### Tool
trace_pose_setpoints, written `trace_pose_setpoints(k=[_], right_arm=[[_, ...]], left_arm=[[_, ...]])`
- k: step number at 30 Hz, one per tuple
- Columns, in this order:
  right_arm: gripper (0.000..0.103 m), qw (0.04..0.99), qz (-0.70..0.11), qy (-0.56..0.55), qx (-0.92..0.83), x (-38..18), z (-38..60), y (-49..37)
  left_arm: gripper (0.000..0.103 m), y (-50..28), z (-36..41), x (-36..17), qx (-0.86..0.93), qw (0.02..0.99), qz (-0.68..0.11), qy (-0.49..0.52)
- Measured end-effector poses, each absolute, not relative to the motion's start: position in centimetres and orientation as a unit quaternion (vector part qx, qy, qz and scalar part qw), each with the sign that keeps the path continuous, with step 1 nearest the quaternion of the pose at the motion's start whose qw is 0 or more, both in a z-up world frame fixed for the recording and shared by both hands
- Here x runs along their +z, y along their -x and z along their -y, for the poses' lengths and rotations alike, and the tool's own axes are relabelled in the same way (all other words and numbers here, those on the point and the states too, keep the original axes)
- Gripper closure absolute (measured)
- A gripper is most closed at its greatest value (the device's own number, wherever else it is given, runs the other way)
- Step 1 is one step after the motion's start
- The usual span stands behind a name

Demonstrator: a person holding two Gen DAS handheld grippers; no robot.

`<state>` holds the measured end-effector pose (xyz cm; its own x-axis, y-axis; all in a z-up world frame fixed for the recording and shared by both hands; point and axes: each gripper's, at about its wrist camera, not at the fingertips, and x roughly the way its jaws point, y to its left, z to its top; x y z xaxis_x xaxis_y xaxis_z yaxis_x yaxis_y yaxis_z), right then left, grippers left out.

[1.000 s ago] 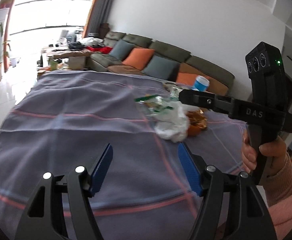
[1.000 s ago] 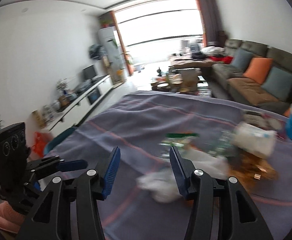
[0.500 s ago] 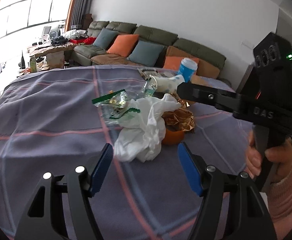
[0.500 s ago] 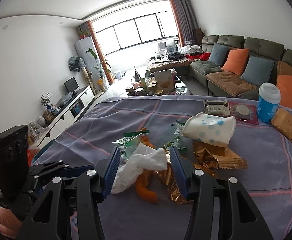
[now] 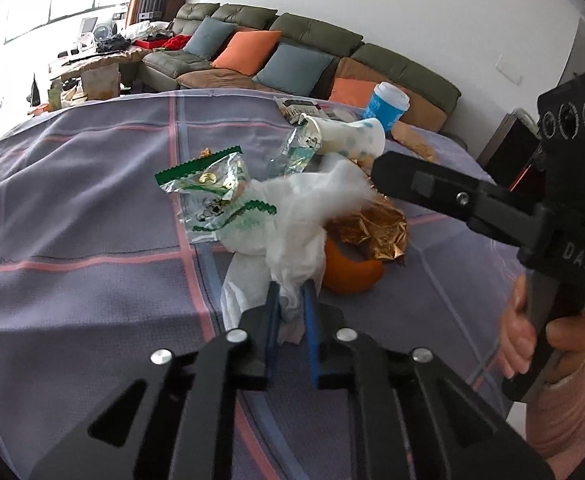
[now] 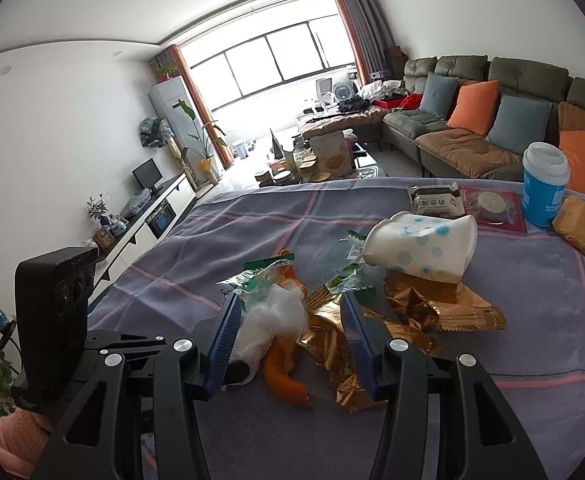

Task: Collect trash
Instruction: 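Grasp the white tissue with the left gripper while the right gripper grasps the green wrapper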

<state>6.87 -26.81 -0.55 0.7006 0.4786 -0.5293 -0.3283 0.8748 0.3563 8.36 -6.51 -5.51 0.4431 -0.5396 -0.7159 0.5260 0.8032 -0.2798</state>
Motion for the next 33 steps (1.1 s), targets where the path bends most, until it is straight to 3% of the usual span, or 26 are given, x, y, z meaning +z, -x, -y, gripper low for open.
trace_pose_setpoints(k=[16,33], right_arm=[[0.051,0.895,-0.344,-0.108,0.263,-0.9,23.0,-9.2],[0.052,0.880,-0.400,-0.074,0.245,-3.3,18.4,-10.7]], left_arm=[[0.094,-3.1,-1.3,-2.8,-0.330,0.871,-0.359,0.053],[0.094,-1.2,-9.9,-3.5,-0.241,0.897,-0.352,0.115]])
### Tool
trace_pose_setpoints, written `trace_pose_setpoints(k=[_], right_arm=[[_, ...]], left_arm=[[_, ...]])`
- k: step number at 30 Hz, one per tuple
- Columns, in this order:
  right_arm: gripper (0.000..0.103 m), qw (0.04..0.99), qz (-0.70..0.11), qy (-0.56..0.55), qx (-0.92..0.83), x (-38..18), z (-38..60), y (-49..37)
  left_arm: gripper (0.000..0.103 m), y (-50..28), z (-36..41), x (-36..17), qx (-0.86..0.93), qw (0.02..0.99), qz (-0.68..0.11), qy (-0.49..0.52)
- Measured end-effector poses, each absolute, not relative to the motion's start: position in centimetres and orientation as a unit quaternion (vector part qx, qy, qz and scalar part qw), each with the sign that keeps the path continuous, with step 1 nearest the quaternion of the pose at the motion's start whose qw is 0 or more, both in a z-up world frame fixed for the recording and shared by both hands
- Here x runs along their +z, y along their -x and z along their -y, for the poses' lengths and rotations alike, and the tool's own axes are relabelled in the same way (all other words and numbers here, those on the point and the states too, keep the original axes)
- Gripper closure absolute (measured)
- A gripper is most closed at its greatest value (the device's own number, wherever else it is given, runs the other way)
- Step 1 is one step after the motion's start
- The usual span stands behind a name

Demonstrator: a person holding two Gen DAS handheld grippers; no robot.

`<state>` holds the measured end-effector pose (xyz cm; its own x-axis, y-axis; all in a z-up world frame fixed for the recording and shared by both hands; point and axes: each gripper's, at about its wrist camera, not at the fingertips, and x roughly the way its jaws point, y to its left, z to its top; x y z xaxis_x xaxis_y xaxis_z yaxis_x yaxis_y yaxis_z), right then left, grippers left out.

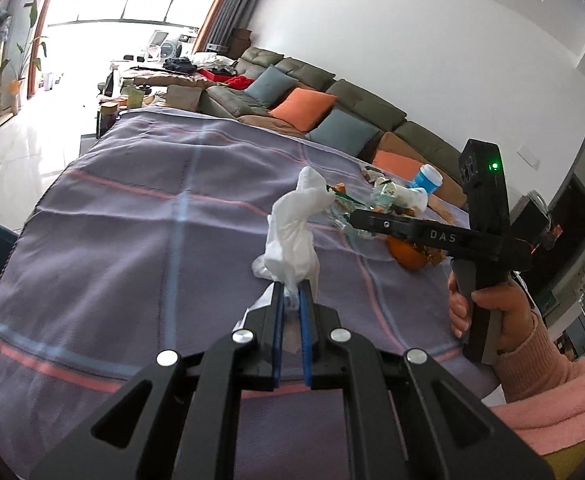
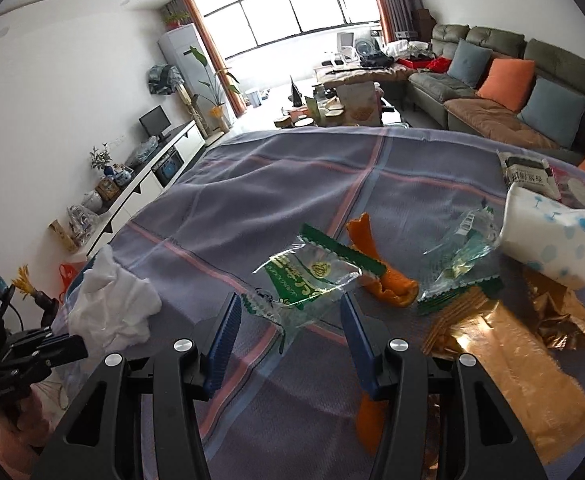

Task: Collect trash
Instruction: 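Grasp the white tissue with the left gripper while the right gripper grasps the green wrapper, then carry the tissue and green wrapper to the teal basket and open both grippers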

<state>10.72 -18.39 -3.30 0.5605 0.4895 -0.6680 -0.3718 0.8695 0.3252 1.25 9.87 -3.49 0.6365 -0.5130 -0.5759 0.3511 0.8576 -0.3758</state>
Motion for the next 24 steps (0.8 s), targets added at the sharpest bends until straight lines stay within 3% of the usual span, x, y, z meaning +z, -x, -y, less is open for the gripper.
trace_pose_setpoints(k=[5,8,24], right_arm=[[0.069,0.882,-0.401,-0.082,0.233,-3.3,18.7,-11.0],[0.074,0.886,-0.394,-0.078,0.232,-3.0,18.5,-10.9],[0.075,0.867,-0.353,-0.056,0.346,0.7,12.9,-8.0]], left_arm=[[0.094,-0.8,-10.4,-3.7,-0.236,0.899,-0.350,0.121],[0.094,-0.6,-10.9,-3.7,-0.231,0.900,-0.348,0.123],[0.094,1.2,-14.8,-2.0,-0.185,0.921,-0.314,0.140]])
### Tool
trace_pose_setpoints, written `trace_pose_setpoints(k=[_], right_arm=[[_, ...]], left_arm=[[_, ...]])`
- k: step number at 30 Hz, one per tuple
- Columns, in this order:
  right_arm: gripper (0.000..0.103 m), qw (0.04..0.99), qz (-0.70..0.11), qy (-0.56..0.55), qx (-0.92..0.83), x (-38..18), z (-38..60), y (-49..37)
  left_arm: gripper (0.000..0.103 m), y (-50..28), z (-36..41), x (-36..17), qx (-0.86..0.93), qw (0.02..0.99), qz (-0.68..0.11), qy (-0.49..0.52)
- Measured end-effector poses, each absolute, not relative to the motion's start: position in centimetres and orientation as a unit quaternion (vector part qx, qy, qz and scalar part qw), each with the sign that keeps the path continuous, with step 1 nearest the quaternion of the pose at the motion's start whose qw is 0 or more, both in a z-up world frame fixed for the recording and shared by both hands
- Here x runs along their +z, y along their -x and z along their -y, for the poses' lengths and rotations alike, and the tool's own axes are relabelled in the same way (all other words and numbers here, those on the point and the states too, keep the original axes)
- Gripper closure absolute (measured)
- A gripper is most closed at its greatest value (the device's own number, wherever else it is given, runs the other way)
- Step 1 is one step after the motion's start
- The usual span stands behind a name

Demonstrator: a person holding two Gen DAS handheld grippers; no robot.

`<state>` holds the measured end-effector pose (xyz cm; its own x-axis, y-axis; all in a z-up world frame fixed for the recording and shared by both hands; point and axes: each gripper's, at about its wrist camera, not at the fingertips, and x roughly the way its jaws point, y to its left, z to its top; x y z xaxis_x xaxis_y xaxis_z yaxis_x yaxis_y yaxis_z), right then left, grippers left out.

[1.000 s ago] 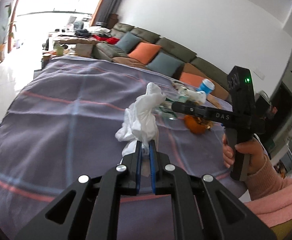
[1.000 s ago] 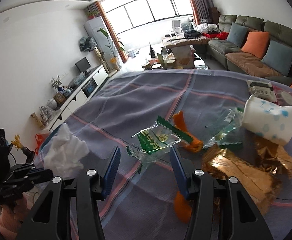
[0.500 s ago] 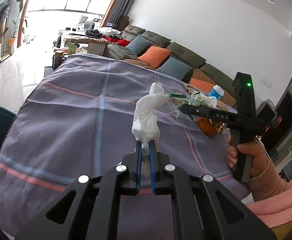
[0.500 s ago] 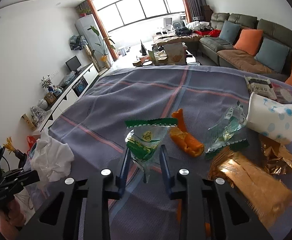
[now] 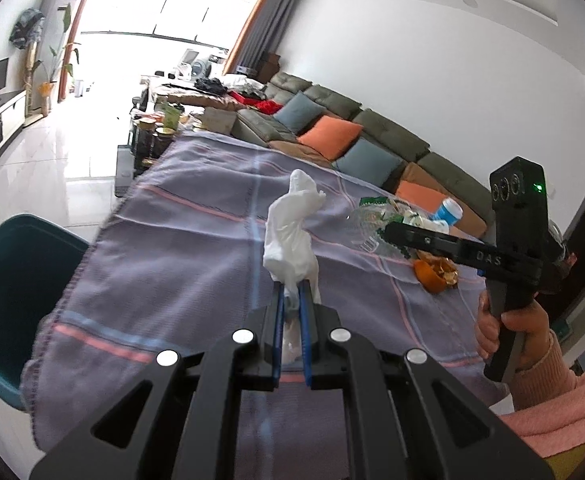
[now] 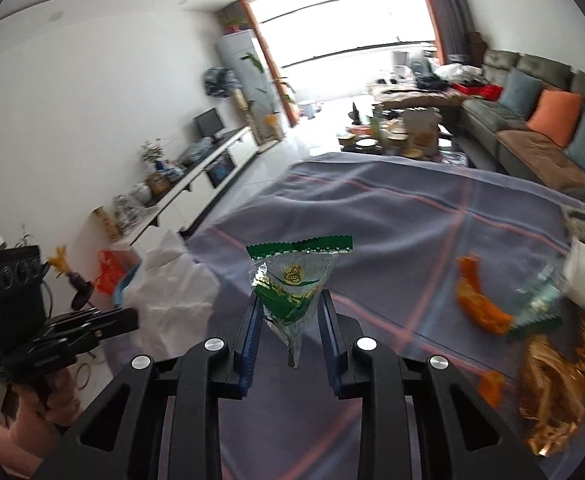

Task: Collect trash
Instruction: 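Carry the tissue and green wrapper to the teal basket and open both grippers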

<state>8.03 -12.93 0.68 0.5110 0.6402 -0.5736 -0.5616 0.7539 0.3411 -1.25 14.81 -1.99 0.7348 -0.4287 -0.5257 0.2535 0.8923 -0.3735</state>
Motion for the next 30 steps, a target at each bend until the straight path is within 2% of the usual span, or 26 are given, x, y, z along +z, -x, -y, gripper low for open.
trace_pose_setpoints(k=[18,30], right_arm=[[0.075,0.814,-0.341,-0.012,0.471,2.2,1.4,-7.3],[0.075,0.779,-0.357,0.018,0.515,1.3,-6.4,-8.4]], left_arm=[[0.094,5.1,-23.9,0.6,-0.056,0.949,-0.267,0.161],[0.094,4.5,-30.0,-1.4,0.040,0.938,-0.296,0.175]])
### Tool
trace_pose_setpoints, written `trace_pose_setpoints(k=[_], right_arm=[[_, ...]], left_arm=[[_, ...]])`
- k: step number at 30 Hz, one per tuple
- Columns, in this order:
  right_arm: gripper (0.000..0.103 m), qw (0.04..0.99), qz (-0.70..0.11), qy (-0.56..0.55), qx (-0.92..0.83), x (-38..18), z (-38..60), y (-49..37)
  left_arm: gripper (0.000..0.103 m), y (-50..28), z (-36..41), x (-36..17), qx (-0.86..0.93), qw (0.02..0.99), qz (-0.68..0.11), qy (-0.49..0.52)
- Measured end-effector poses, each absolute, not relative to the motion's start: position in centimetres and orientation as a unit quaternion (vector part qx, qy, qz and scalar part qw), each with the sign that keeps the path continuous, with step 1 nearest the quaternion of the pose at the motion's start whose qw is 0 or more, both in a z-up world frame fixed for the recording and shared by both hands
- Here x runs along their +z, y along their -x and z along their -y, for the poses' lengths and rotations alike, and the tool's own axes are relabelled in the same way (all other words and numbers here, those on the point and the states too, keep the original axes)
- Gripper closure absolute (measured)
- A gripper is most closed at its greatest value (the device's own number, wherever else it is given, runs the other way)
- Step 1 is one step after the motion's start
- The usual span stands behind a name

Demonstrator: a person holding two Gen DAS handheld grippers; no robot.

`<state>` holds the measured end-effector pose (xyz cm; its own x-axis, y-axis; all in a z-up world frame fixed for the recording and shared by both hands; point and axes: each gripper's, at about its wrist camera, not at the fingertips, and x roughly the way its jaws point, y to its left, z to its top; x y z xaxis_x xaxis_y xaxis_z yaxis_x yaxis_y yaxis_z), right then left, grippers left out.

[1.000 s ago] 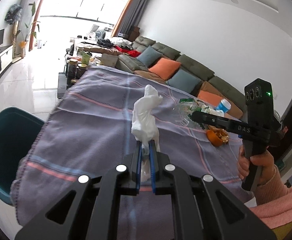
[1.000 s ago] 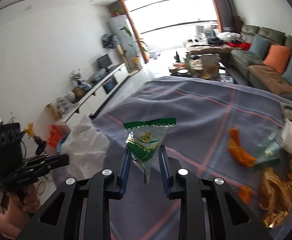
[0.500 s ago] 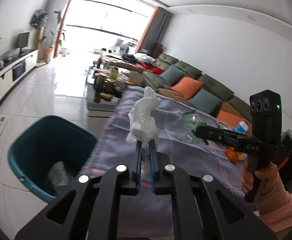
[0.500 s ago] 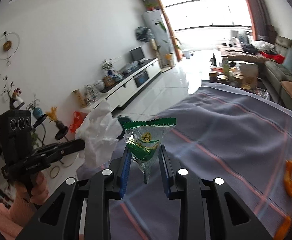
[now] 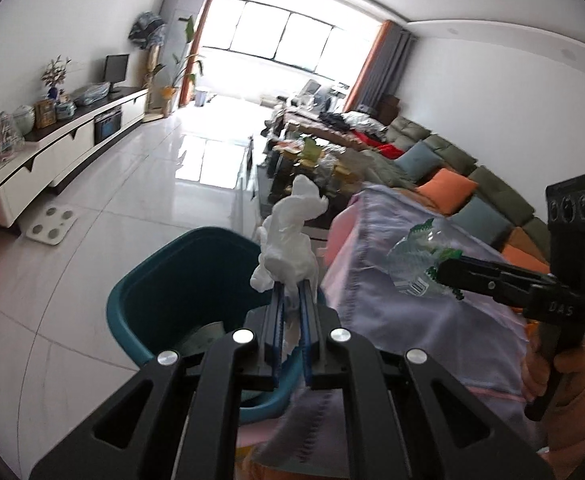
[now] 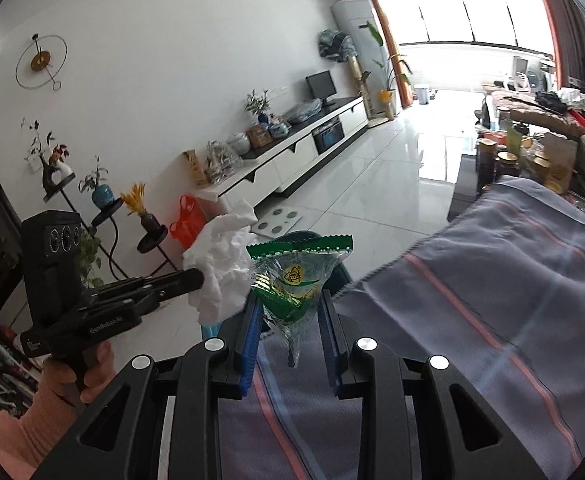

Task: Collect trash
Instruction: 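Carry the tissue and green wrapper to the teal basket and open both grippers, then move both open grippers back over the trash on the blanket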

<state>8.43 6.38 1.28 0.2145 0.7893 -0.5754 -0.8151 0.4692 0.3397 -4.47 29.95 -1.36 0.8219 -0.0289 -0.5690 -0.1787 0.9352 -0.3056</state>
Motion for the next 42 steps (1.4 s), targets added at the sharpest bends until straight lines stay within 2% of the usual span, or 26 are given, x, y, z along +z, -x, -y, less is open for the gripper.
trace_pose_setpoints(k=[16,21,22,25,28,42], right_arm=[[0.074,0.745,-0.425,0.042,0.513,-2.3,-13.7,-10.6],[0.068,0.736,-0.442,0.046,0.510,-3.1,-14.9,-10.9],[0.067,0.735,-0.445,0.046,0.510,-3.3,-15.1,-10.8],[0.063,0.733,-0.451,0.042,0.508,-3.4,-15.3,-11.1],[0.059,0.730,-0.458,0.035,0.506,-3.5,-15.3,-11.4],[0.056,0.724,-0.467,0.029,0.507,-3.6,-15.1,-11.7]], left_arm=[[0.093,1.3,-33.1,-5.2,0.077,0.913,-0.343,0.207],[0.093,0.4,-33.9,-6.4,0.091,0.904,-0.358,0.214],[0.089,0.3,-34.0,-6.5,0.092,0.903,-0.359,0.217],[0.088,0.2,-34.4,-7.1,0.094,0.899,-0.361,0.228],[0.078,0.2,-34.9,-7.5,0.098,0.896,-0.362,0.239],[0.076,1.2,-34.3,-6.5,0.098,0.902,-0.348,0.235]])
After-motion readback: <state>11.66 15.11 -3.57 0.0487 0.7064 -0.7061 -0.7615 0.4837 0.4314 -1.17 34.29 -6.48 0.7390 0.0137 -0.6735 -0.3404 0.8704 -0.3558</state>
